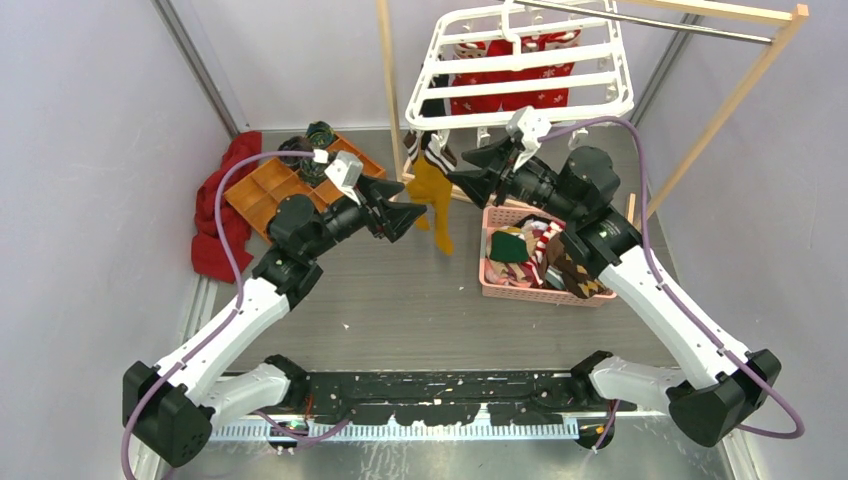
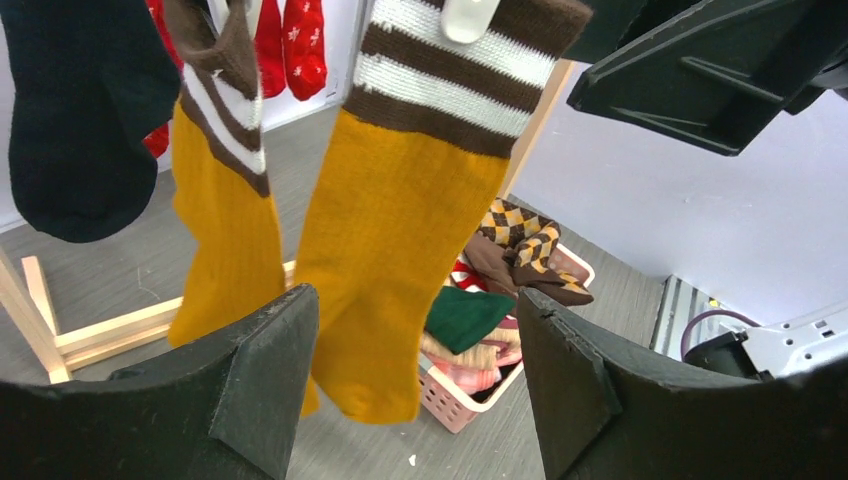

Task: Clip the socks to the hanger
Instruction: Clamp the sock onto the hanger.

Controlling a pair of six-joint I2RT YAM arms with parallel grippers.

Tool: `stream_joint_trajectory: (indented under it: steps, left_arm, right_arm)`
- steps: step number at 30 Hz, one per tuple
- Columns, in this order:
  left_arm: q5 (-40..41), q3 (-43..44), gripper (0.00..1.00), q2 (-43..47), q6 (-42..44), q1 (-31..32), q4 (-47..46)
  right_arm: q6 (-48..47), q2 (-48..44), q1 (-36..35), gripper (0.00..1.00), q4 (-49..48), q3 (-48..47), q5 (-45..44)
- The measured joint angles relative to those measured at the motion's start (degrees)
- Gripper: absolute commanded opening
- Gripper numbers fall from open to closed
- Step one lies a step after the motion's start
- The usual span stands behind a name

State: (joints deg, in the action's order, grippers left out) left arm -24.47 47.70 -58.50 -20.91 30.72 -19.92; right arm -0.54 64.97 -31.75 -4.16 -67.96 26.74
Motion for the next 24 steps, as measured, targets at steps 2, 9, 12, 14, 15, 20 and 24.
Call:
stream_joint_trajectory:
  steps: [2, 9, 12, 14, 15, 20, 24]
  left_arm:
    - [0.8, -0.2, 0.74, 0.0, 0.5, 0.1, -0.2]
    - [3.1, -0.4, 0.75, 1.1, 0.4, 0.2, 0.4]
    - [4.7, -1.0, 0.79, 3.3, 0.3, 0.2, 1.4]
    - [6.2, -1.4, 0.83, 5.2, 0.3, 0.2, 2.6]
    - [6.9, -1.4, 0.85, 6.1, 0.4, 0.3, 3.3]
    - [9.6, -1.1, 0.89, 10.6, 2.3, 0.2, 8.8]
    - [10.0, 0.9, 0.92, 12.8, 3.6, 0.2, 16.4]
  right_arm:
    - [-0.5, -0.8, 1.6, 0.59, 0.2, 0.5, 1.1]
    - [-2.3, -3.2, 6.1, 0.65, 3.2, 3.0, 6.0]
    - [-4.3, -3.7, 6.5, 0.67, 6.2, 3.0, 7.6]
    - [-6.1, -4.0, 6.5, 0.67, 8.9, 2.8, 8.6]
    - [-7.5, -4.2, 6.6, 0.69, 11.1, 2.5, 9.2]
    - [-14.1, -4.3, 6.7, 0.75, 23.1, -1.2, 10.7]
    - [-17.8, -4.7, 6.8, 0.83, 30.9, -3.9, 9.7]
